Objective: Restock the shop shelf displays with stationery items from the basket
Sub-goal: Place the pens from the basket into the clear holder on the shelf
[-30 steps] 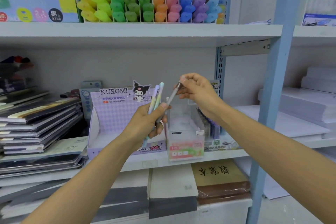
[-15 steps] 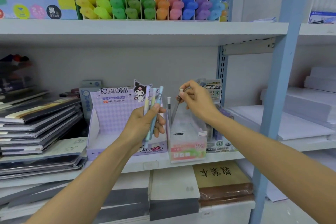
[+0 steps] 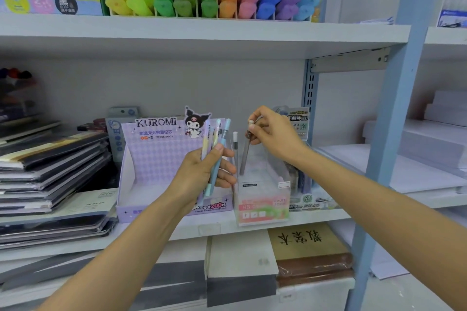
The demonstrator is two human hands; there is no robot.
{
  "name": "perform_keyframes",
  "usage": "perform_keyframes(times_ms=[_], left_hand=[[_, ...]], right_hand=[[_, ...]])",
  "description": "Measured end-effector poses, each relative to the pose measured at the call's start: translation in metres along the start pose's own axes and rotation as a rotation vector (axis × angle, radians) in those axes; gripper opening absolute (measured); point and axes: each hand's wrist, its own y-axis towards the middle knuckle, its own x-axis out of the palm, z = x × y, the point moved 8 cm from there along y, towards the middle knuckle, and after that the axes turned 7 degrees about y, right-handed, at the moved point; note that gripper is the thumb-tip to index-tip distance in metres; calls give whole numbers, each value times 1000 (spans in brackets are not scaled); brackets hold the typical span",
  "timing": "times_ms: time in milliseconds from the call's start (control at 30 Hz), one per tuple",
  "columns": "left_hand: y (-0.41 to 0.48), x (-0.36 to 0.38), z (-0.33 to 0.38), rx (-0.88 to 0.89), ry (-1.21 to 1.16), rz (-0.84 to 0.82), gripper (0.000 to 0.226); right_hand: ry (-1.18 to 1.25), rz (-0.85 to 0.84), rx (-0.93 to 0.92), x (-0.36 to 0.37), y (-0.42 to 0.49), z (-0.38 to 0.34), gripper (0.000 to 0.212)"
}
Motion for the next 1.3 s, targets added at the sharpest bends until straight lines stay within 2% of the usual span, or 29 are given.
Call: perform_keyframes(times_ms=[300,400,500,567,633,700,767,800,933,1000,1100,1200,1300], left_hand=[[-3,1,4,11,18,-12,33],[-4,3,6,16,16,-15,34],[-6,3,9,20,21,-14,34],[-7,4,12,23,27,-15,34],[-9,6,14,25,30,-19,35],[-11,8,17,31,29,-23,35],[-12,11,20,39,36,-28,35],[-13,12,22,44,44,-30,34],[-16,18,30,67,46,-33,32],[-16,15,33,62,19,2,30],[-17,3,32,36,-1,79,31],[-18,-5,27,16,59,114,31],[-17,-1,23,-15,39,79,30]], right_hand=[[-66,-10,-39,5,-3,-2,11],[-192,42,-81,2,-1,-7,5],[-376,-6,-82,8,-2,-10,10],[-397,-30,-68,8,-4,-12,16],[-302,6,-65,1,-6,-20,18],[6,23,-11,-5,-11,-25,20],[342,-42,90,-1,-16,-26,22],[417,-85,119,3,-18,-27,23],[473,-153,79,9,-23,-38,17],[525,-77,75,-2,-21,-40,14],[544,125,78,-35,-16,-36,13],[441,235,77,-56,-13,-29,14],[269,201,86,-53,-14,-20,17]])
